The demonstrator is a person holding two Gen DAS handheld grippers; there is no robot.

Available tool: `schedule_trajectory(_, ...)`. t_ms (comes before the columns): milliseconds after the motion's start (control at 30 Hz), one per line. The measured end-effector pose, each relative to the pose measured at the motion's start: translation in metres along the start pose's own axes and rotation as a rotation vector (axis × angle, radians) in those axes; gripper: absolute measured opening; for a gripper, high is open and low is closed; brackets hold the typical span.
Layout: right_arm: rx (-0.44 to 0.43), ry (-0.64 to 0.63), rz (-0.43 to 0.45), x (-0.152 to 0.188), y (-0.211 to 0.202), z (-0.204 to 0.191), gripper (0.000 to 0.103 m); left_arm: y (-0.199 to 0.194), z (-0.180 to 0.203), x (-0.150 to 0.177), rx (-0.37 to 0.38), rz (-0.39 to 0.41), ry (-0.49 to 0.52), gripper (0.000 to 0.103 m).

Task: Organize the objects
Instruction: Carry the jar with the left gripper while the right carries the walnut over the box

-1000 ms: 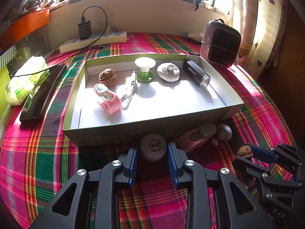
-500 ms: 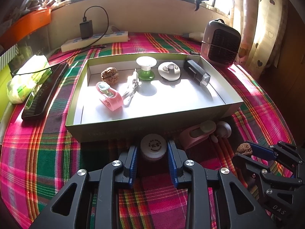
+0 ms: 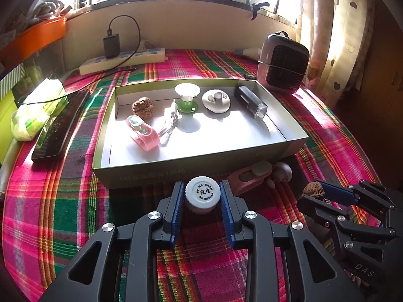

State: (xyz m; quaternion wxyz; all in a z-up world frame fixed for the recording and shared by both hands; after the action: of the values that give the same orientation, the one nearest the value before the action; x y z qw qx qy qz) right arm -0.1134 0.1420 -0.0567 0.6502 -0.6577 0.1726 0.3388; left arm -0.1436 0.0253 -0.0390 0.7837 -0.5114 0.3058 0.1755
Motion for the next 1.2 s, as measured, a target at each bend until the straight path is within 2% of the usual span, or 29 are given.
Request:
schedule_trajectory(600,-0.04,-0.035,0.072,-0.042,-0.007,-0.018,0.032,-0.017,-0.006,-0.021,0.01,0.052,0.001,0.026)
schedule_trajectory(1200,-0.065,-0.047,0.037,-0.085,0.036,-0.027,0.032,-0.004,-0.029,-0.038,-0.008,0.055,-0.025,0.026)
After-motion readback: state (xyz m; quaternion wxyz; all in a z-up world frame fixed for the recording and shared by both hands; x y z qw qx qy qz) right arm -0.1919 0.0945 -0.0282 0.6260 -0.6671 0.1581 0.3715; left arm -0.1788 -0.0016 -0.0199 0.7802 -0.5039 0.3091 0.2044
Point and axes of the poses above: each gripper's, at about its wrist camera, not at the fingertips, and y roughly the way its jaws point, z to its right, x to its underside, the point moved 8 cm from there along y, roughly the way its jaws point, and after that the axes turned 14 degrees about x, right-handed, at the moved point
